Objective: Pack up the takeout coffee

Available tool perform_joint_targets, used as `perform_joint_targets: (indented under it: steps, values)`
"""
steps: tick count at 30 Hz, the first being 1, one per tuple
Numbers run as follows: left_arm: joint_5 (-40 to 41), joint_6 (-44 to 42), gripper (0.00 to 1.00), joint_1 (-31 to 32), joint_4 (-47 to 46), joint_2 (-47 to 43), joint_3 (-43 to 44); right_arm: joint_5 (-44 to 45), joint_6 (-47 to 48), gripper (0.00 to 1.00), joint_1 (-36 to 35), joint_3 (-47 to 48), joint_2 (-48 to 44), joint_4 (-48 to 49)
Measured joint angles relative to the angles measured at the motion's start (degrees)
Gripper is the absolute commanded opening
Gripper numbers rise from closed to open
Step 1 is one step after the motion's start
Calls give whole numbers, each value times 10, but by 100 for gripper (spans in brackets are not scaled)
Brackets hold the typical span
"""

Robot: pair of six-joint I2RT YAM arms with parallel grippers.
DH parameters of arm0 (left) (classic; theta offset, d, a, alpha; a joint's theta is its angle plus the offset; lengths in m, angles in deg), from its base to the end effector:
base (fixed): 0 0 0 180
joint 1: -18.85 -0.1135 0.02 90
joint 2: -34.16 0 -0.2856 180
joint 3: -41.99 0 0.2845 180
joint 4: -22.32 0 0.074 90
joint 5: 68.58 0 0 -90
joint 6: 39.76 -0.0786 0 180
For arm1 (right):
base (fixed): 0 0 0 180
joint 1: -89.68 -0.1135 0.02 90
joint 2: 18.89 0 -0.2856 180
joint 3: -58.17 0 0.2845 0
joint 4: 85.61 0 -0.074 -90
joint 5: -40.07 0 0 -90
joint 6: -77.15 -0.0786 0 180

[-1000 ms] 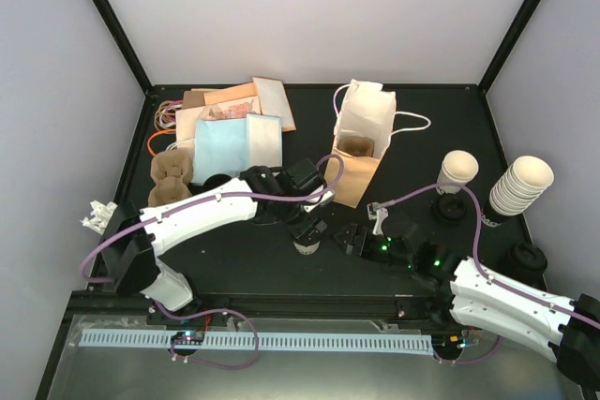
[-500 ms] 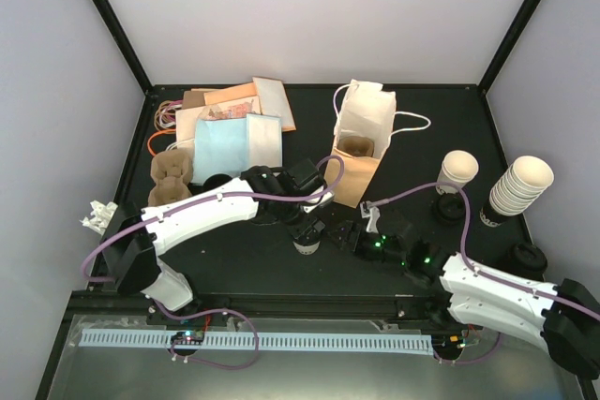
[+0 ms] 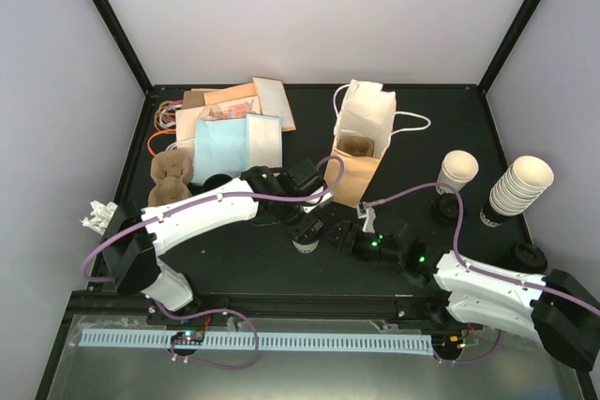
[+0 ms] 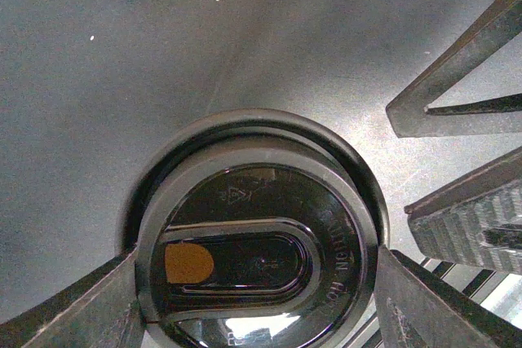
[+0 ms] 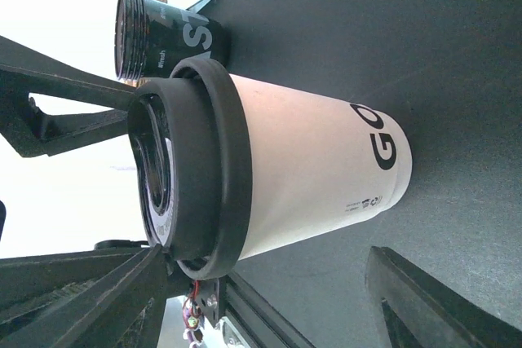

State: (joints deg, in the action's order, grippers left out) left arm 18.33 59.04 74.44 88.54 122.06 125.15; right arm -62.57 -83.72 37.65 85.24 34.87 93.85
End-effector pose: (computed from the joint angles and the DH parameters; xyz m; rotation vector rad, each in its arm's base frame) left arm 0.1902 -0.2852 0.2313 1.1521 2.6302 -0.3221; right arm 0.1337 0.1993 0.1471 0.2346 2.4118 1.4235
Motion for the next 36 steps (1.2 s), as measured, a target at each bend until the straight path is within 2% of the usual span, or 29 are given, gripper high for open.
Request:
perform_joint_targets:
  steps: [9,16,21,27,32,36]
  values:
    - [-1,0,72,0,-5,0,-3,-13,-6,63,0,-11,46,40]
    - [-1,0,71,0,-14,-6,-13,-23,-26,58,0,-45,73,135]
    - [-1,0,71,0,-20,-10,-18,-26,-30,61,0,-50,74,153]
    - [-6,-12,71,0,-24,-12,-20,-23,-21,64,11,-73,-15,100]
    - [-17,-45,71,-1,-29,-13,-23,-23,2,64,70,-76,-118,53]
    - [-26,-72,71,-1,-30,-13,-23,-43,32,64,107,-61,-123,24]
